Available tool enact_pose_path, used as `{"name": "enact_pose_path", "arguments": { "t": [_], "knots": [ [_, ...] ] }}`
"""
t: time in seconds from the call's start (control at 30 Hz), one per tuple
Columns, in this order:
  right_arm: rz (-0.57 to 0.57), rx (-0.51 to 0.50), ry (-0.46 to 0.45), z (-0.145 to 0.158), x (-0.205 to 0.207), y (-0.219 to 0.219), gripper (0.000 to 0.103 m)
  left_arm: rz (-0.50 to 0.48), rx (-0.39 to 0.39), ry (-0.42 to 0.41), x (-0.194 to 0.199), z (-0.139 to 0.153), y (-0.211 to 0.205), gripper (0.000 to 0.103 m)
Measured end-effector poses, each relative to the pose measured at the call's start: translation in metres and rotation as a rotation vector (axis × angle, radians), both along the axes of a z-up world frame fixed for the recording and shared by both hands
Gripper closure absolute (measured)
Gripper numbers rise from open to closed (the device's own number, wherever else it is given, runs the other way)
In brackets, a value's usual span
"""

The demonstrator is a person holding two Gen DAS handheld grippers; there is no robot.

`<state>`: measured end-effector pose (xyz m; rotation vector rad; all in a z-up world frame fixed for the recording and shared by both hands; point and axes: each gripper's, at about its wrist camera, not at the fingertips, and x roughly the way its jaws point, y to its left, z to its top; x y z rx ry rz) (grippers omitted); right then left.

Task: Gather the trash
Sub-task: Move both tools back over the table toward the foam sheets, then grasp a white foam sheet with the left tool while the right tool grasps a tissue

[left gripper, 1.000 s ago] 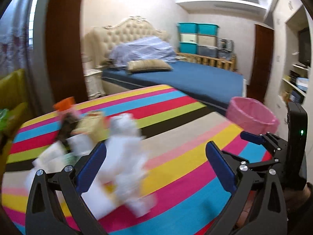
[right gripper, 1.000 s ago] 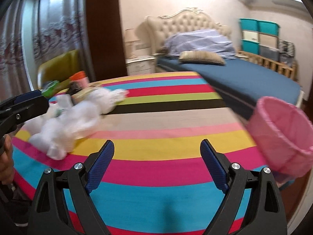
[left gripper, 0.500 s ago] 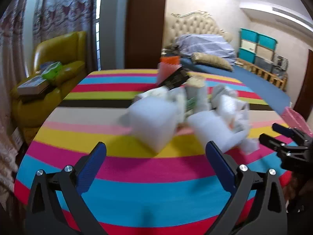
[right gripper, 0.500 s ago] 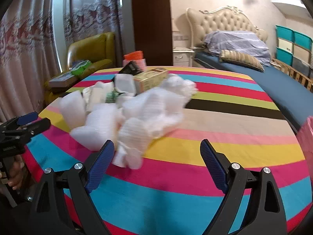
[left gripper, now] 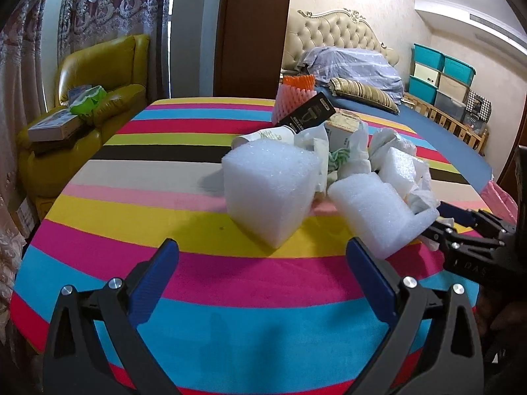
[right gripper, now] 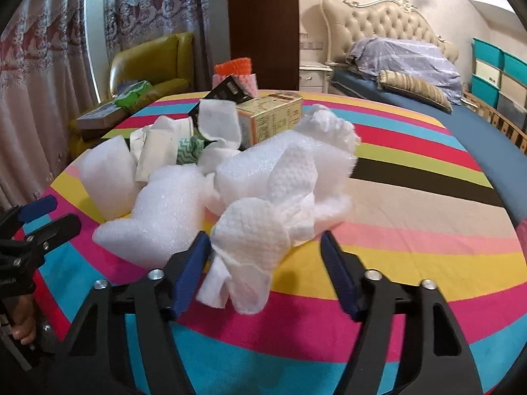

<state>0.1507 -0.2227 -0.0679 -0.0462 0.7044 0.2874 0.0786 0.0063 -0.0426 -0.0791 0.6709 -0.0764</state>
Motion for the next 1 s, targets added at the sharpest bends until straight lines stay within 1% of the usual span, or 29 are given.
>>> {"name": "enact_pose_path", "arguments": {
  "t": [0.03,0.07,0.1,0.17,0.27,0.4,0.53,0.63,0.7,0.8,0.9,1.0],
  "knots": [
    [0.015,-0.002,-0.006,0.000,-0.001,0.002,0.054,-0.002,-0.003,0.000,0.003,0.001,-0.003,0.005],
    [0.021,-0.010,-0.015,0.000,-0.002,0.004,0.058,-0.003,-0.006,0.002,0.007,0.002,-0.005,0.005],
    [0.019,-0.029,-0.030,0.000,-0.004,0.006,0.059,-0.004,-0.007,0.004,0.010,0.002,-0.008,0.005],
    [0.013,-0.035,-0.048,0.000,-0.006,0.007,0.063,-0.008,-0.010,0.009,0.015,0.002,-0.012,0.005],
    [-0.007,0.007,-0.059,0.001,-0.007,-0.002,0.066,-0.024,-0.024,0.021,0.019,0.003,-0.021,0.005],
    [-0.045,0.060,-0.090,0.005,-0.014,-0.017,0.066,-0.062,-0.013,0.002,0.012,0.005,-0.035,0.005],
    [-0.074,0.063,-0.094,0.007,-0.024,-0.038,0.066,-0.112,-0.026,-0.042,0.001,0.017,-0.049,0.005],
    [-0.081,0.072,-0.094,0.010,-0.033,-0.051,0.066,-0.162,-0.035,-0.053,-0.003,0.019,-0.063,0.005],
    [-0.089,0.062,-0.113,0.013,-0.042,-0.063,0.066,-0.200,-0.015,-0.054,-0.005,0.019,-0.077,0.005],
    [-0.111,0.064,-0.131,0.019,-0.050,-0.076,0.066,-0.250,0.051,-0.047,0.000,0.015,-0.104,0.005],
    [-0.136,0.082,-0.139,0.020,-0.053,-0.086,0.066,-0.252,0.091,-0.043,0.010,0.009,-0.119,0.005],
    [-0.147,0.100,-0.132,0.018,-0.051,-0.094,0.066,-0.237,0.120,-0.018,0.026,0.000,-0.131,0.006]
  ]
}}
